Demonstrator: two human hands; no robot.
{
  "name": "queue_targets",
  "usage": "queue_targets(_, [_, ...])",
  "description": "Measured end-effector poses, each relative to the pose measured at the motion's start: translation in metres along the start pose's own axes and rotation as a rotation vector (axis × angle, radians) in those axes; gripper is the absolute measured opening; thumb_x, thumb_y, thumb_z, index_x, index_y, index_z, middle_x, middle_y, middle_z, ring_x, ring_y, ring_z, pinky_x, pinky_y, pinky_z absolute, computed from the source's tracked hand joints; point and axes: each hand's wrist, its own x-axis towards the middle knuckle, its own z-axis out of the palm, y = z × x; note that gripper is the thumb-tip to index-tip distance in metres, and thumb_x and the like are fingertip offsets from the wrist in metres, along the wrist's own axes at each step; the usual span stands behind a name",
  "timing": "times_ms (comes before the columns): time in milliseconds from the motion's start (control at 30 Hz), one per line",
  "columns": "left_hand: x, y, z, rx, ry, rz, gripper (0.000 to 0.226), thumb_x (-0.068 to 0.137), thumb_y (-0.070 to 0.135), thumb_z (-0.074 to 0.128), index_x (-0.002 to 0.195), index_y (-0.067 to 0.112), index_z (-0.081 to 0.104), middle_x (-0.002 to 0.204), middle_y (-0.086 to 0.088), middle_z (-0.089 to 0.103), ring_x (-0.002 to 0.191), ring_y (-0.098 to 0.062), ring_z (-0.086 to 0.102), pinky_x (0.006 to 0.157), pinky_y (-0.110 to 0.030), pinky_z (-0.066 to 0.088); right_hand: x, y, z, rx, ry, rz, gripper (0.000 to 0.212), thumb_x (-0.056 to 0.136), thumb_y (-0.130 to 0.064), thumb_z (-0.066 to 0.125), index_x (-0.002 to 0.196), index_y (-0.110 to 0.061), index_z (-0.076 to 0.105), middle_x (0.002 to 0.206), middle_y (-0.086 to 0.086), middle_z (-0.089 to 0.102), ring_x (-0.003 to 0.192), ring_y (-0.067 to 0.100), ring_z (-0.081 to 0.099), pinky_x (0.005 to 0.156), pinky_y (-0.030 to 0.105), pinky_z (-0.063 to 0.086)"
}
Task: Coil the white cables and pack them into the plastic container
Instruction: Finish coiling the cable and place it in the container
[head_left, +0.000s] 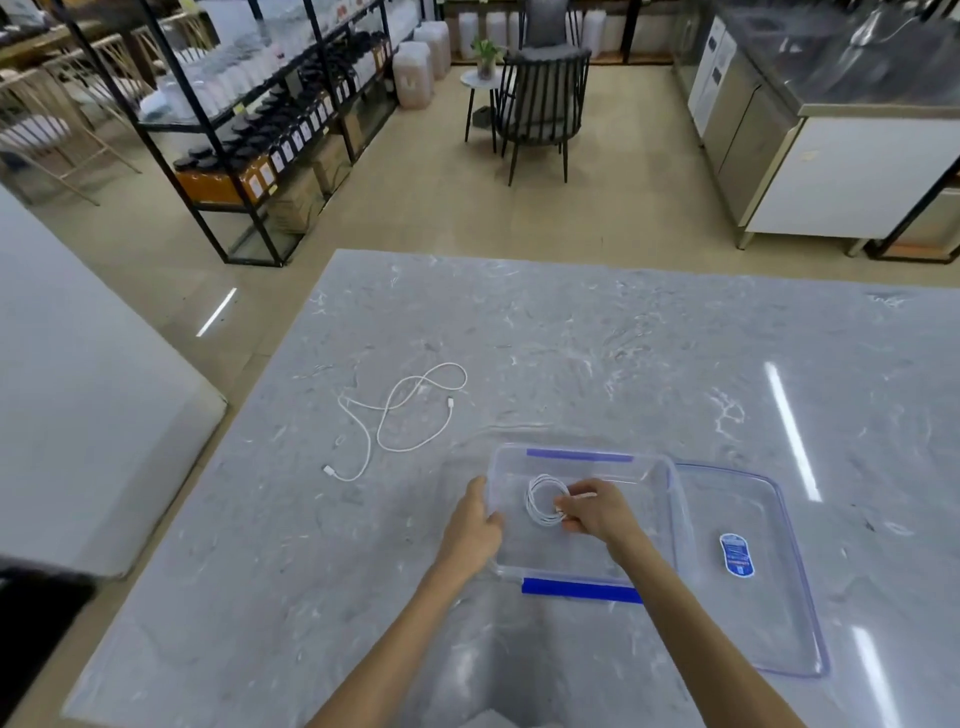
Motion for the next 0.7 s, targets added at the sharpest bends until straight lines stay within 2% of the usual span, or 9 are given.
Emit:
queue_targets(67, [0.004, -0.008, 0.002, -0.013, 0.004, 0.004, 0.058, 0.089, 0.001, 0.051, 0.142, 0.018, 0.037, 0.124, -0.014, 0.062, 0.106, -0.031, 0.062, 0.095, -0.037, 0.049, 0.01, 0.002, 0.015, -0.004, -0.043, 0.018, 0.012, 0.081, -0.011, 0.074, 0.09, -0.005, 0.07, 0.074, 0.012, 0.07, 0.061, 0.021, 0.065, 0.073, 0.04, 0.061])
queue_targets(233, [0.004, -0.011, -0.001, -0.025, -0.014, 0.0, 0.061, 0.09, 0.006, 0.053, 0.144, 0.025, 0.035, 0.13, -0.006, 0.058, 0.106, -0.021, 0.059, 0.088, -0.027, 0.044, 0.025, -0.001, 0.036, -0.07, -0.014, -0.002, 0.011, 0.083, -0.023, 0.074, 0.082, -0.012, 0.072, 0.074, 0.008, 0.074, 0.062, 0.018, 0.07, 0.074, 0.034, 0.061])
queue_targets(333, [0.002, -0.013, 0.0, -0.044, -0.013, 0.004, 0.06, 0.092, 0.01, 0.054, 0.146, 0.026, 0.034, 0.137, -0.006, 0.056, 0.12, -0.024, 0.057, 0.102, -0.034, 0.045, 0.029, 0.0, 0.04, -0.134, 0.038, -0.026, 0.022, 0.084, -0.03, 0.073, 0.096, -0.013, 0.067, 0.088, 0.007, 0.074, 0.079, 0.023, 0.073, 0.081, 0.036, 0.059])
queue_targets(433, [0.0, -0.016, 0.001, -0.064, -0.006, 0.014, 0.059, 0.093, 0.01, 0.055, 0.146, 0.026, 0.035, 0.139, -0.007, 0.056, 0.123, -0.024, 0.056, 0.105, -0.036, 0.043, 0.029, 0.003, 0.04, -0.178, 0.051, -0.069, 0.032, 0.091, -0.035, 0.064, 0.111, -0.01, 0.064, 0.102, 0.009, 0.071, 0.091, 0.027, 0.069, 0.086, 0.036, 0.055])
queue_targets(567, [0.0, -0.017, 0.002, -0.074, -0.005, 0.026, 0.06, 0.093, 0.012, 0.055, 0.147, 0.026, 0.034, 0.14, -0.007, 0.055, 0.124, -0.025, 0.055, 0.106, -0.041, 0.043, 0.025, 0.01, 0.037, -0.152, 0.063, -0.093, 0.034, 0.1, -0.031, 0.048, 0.12, -0.008, 0.063, 0.104, 0.014, 0.07, 0.084, 0.022, 0.062, 0.082, 0.036, 0.054])
queue_targets(633, [0.0, -0.017, 0.002, -0.077, -0.005, 0.031, 0.059, 0.093, 0.014, 0.055, 0.147, 0.028, 0.034, 0.14, -0.007, 0.055, 0.124, -0.025, 0.055, 0.106, -0.042, 0.044, 0.023, 0.012, 0.036, -0.097, 0.069, -0.073, 0.031, 0.1, -0.027, 0.049, 0.119, -0.008, 0.064, 0.101, 0.012, 0.07, 0.075, 0.018, 0.063, 0.077, 0.033, 0.057])
queue_targets(700, [0.0, -0.017, 0.003, -0.081, -0.007, 0.033, 0.059, 0.094, 0.013, 0.054, 0.148, 0.027, 0.033, 0.142, -0.006, 0.054, 0.126, -0.026, 0.054, 0.107, -0.041, 0.043, 0.021, 0.014, 0.038, -0.038, 0.057, -0.05, 0.027, 0.097, -0.024, 0.056, 0.117, -0.008, 0.065, 0.096, 0.007, 0.07, 0.069, 0.013, 0.065, 0.067, 0.024, 0.058])
